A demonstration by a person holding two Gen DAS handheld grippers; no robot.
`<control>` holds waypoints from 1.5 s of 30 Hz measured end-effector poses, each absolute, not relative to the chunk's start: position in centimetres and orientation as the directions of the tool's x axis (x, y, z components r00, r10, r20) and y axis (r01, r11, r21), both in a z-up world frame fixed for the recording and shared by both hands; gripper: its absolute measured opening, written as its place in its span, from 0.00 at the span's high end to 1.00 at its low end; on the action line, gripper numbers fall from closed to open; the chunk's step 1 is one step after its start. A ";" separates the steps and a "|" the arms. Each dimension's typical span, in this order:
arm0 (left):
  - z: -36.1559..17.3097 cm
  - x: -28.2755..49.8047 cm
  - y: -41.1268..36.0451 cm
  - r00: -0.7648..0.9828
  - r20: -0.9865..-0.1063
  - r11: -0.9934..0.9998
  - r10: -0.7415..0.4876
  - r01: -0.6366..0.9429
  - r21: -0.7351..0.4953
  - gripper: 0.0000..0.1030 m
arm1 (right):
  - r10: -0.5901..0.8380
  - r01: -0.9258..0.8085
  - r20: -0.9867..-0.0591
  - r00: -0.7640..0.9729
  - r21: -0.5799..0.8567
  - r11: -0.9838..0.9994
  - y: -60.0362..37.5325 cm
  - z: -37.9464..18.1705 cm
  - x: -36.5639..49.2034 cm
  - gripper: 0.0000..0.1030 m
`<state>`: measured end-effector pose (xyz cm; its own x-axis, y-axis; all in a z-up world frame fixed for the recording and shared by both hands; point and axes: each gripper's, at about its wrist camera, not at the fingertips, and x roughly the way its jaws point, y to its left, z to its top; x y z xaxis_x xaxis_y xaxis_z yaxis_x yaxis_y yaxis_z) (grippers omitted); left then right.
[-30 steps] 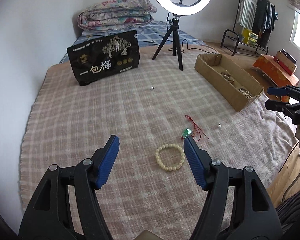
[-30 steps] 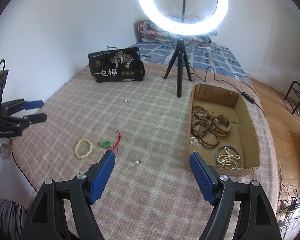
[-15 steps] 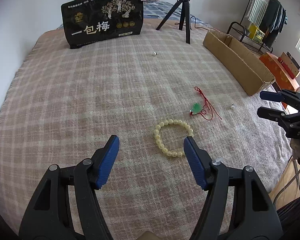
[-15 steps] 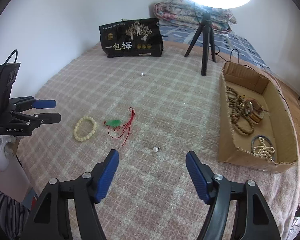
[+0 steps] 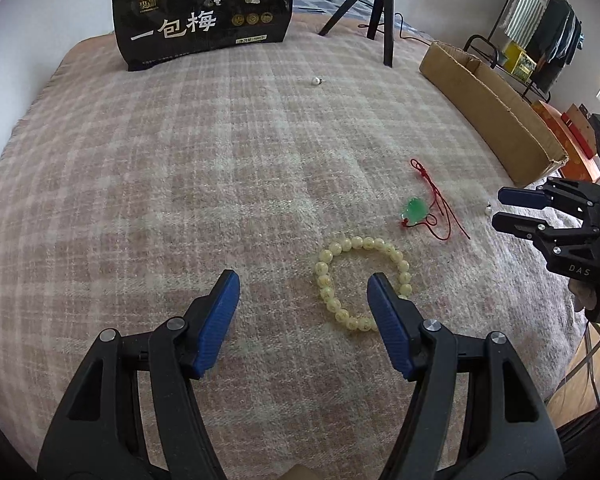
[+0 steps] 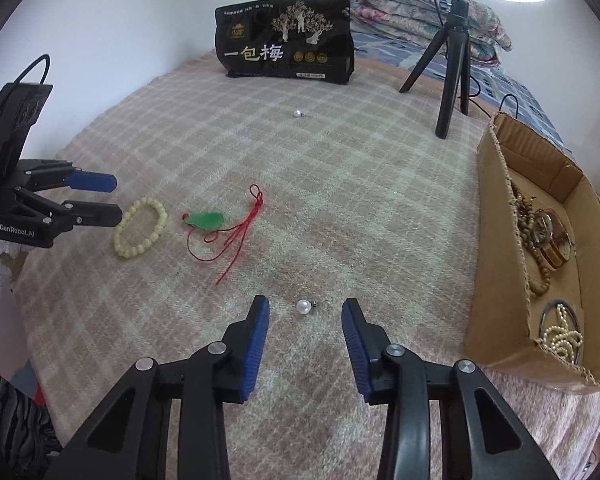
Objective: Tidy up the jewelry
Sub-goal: 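Close the left tool on the cream bead bracelet while the right tool grips a white pearl bead, then lift the bracelet and pearl bead and carry both over the cardboard box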
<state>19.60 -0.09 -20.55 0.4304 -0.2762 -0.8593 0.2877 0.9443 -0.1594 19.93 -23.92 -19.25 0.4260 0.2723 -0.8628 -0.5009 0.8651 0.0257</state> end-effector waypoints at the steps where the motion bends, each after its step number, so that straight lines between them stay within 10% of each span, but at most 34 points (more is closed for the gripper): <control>1: -20.7 19.7 -0.2 0.429 -0.861 0.944 -0.274 0.289 -0.157 0.34 | 0.273 -0.503 -0.864 0.422 0.027 0.864 -23.9 -19.4 20.1 0.64; 34: -21.8 20.3 -1.5 0.436 -0.863 0.939 -0.254 0.323 -0.113 0.92 | 0.273 -0.551 -0.872 0.407 0.004 0.835 -23.3 -20.3 20.2 0.84; 45: -20.4 19.2 -0.9 0.450 -0.843 0.939 -0.295 0.302 -0.167 0.95 | 0.293 -0.533 -0.857 0.425 0.025 0.846 -23.9 -19.1 19.4 0.84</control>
